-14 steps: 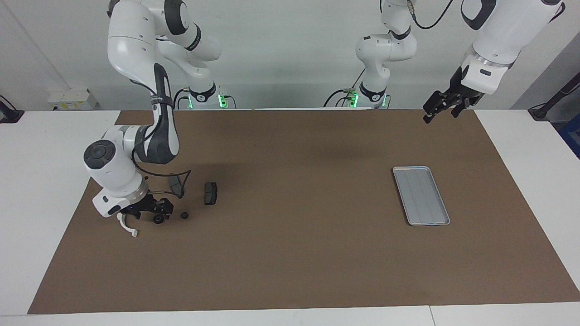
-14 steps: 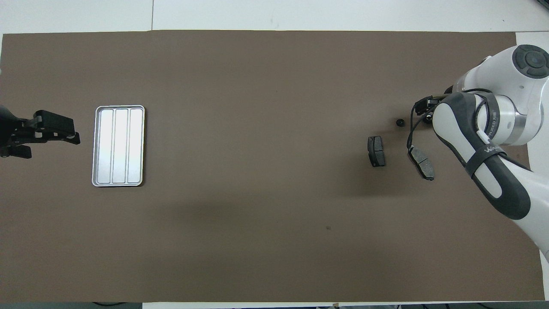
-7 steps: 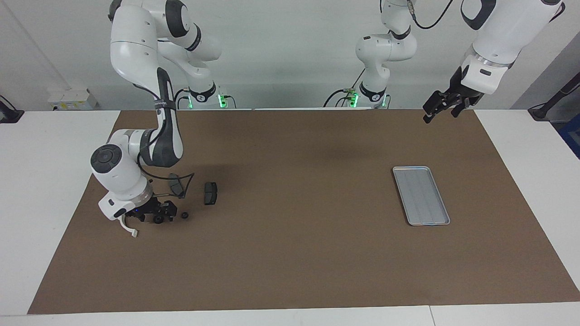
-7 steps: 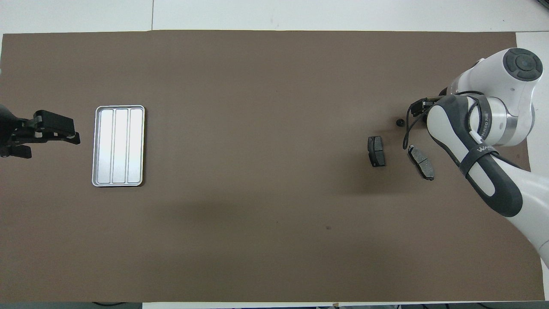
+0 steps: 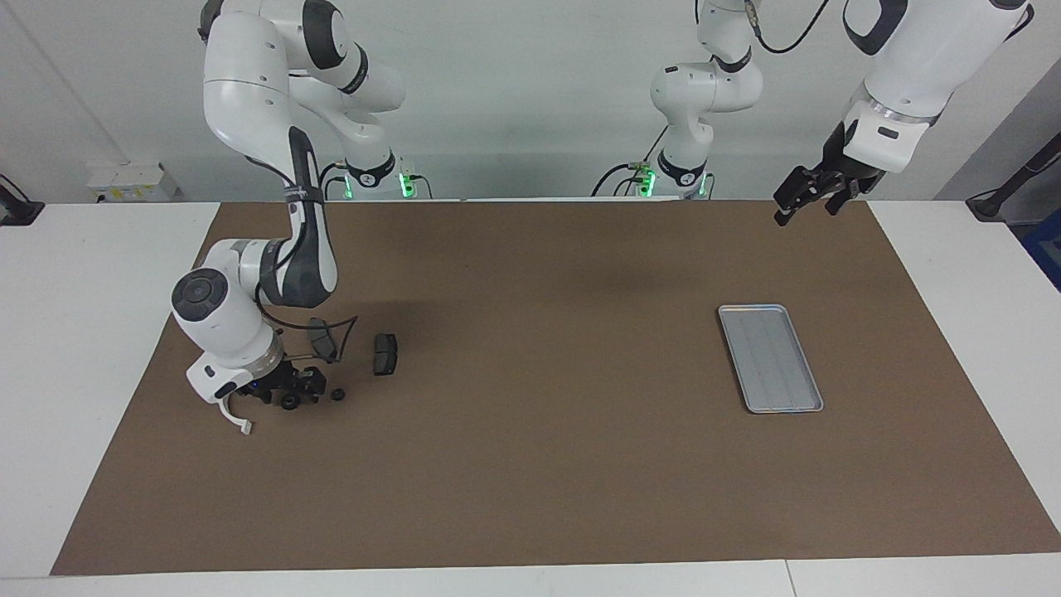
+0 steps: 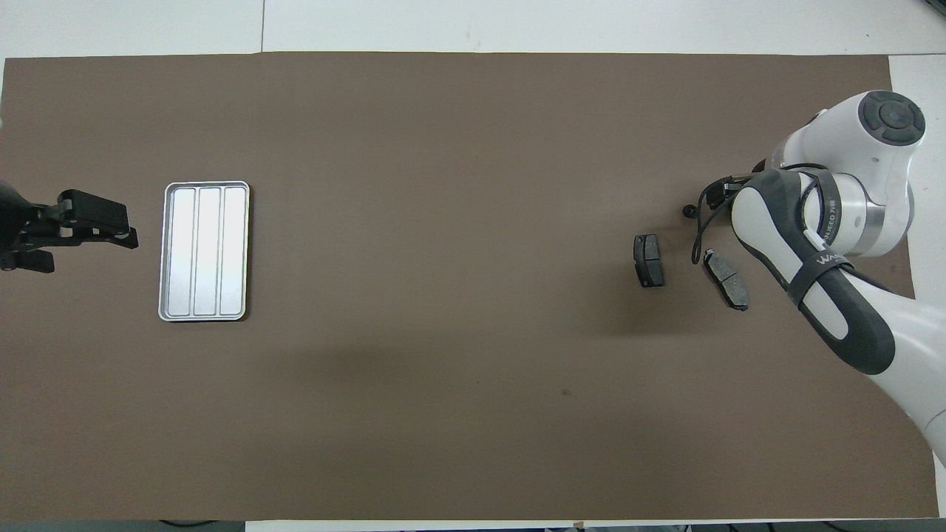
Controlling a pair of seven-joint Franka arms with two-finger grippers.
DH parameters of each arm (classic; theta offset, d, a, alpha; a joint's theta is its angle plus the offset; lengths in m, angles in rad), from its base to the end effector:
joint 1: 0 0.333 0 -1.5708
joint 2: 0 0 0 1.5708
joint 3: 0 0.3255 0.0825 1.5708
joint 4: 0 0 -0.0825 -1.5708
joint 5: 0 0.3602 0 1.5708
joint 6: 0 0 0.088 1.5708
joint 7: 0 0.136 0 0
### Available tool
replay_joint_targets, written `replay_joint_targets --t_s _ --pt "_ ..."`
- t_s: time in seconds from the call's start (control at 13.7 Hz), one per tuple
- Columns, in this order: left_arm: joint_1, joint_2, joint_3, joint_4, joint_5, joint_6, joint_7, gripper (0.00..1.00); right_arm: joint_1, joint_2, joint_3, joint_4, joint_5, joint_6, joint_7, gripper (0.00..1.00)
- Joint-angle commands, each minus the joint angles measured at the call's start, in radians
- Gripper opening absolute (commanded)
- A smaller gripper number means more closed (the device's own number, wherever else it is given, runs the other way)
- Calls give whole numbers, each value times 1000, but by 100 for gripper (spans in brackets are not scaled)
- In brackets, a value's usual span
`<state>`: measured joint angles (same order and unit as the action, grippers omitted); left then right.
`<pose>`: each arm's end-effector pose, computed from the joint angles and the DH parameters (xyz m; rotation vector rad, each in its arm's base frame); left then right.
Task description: Pick bearing gear from pile to tray
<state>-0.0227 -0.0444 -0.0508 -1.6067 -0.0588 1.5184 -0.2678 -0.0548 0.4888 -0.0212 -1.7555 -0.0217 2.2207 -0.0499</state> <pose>0.5074 -0.0462 0.6079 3.0780 0.2973 -0.0818 0.6416 -0.0489 0.2835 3.1157 -0.0162 -0.0393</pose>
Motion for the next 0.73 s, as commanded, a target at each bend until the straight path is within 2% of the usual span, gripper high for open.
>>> replay_joint_targets --t_s 0.0,0.07,0.22,0.29,0.58,0.66 --pt "-8 -35 6 -41 19 17 4 100 -7 -6 4 -21 8 23 -22 84" --pt "-8 -35 6 -41 19 17 4 100 -7 -6 4 -24 8 37 -22 78" --pt "-8 -35 6 -41 19 17 4 100 -7 -7 4 -30 8 42 -21 61" --pt "-8 -35 6 -41 19 17 4 100 -7 -7 4 -30 8 42 -21 47" --pt "-6 -35 6 -41 19 17 4 100 -7 -7 4 -27 6 42 -19 5" --pt "-6 -35 6 -41 17 17 4 100 -7 -7 4 -25 6 42 -18 0"
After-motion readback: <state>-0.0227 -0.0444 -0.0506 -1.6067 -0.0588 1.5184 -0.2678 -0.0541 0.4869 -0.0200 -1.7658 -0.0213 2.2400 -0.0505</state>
